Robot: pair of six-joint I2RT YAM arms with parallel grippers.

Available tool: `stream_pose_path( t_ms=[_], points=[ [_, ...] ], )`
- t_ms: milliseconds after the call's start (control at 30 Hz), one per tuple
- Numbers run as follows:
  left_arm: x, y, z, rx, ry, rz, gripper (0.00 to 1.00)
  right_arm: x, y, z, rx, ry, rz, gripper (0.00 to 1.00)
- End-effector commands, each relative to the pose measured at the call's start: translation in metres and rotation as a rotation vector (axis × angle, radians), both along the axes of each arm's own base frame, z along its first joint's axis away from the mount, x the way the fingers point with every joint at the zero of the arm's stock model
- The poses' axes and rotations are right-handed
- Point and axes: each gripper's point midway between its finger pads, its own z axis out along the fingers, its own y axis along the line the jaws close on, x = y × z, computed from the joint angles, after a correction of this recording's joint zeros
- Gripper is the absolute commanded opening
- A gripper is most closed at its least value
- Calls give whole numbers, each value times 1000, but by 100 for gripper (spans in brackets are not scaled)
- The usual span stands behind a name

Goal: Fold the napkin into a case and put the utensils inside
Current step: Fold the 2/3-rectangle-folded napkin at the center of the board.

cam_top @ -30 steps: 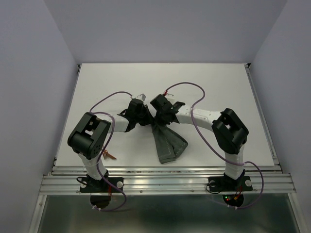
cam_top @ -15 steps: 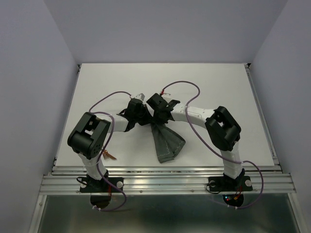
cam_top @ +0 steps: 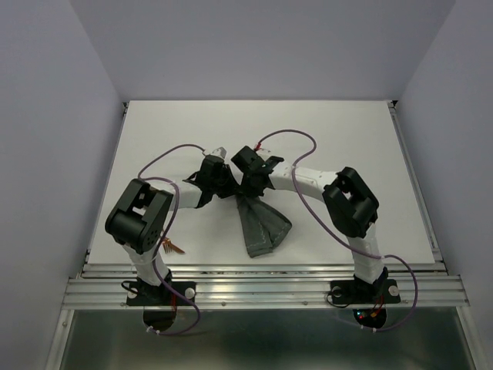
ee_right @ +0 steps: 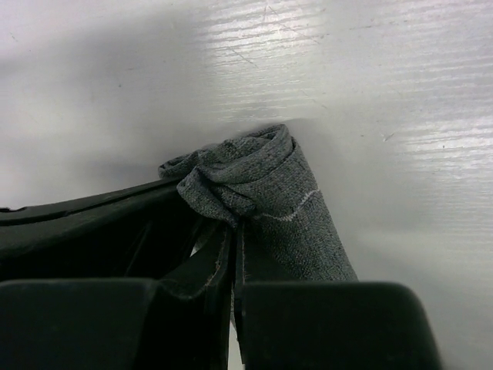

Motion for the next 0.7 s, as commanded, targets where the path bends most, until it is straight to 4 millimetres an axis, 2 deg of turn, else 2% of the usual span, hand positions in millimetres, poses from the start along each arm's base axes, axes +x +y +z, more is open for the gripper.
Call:
stream_pose_path(
  t_ms=[0,200,333,433,500,533,600,633,667],
  points=[
    [-6,0,31,7,-22,-39,0,12,-26,-32,-15,72,-170,1],
    [5,26,55,23,-53,20,0,16,-58,-39,-82,98,-293,1],
    [2,35,62,11,-46,53,0,22,-67,-37,-114,106,-359,1],
    [-6,33,66,-22,-28,50,0,25,-74,-38,-153,135,-417,1],
    [-11,32,68,-38,-24,47,9,30,-83,-38,-197,141,-467,1],
    [-14,31,69,-48,-22,35,14,22,-92,-39,-259,172,-483,1],
    [-20,28,71,-58,-19,14,36,35,-94,-39,-293,166,-516,1],
    [-24,25,71,-65,-17,-5,55,30,-100,-39,-338,189,-519,1],
    [-28,24,69,-61,-8,-18,62,36,-96,-41,-342,189,-519,1]
  ],
)
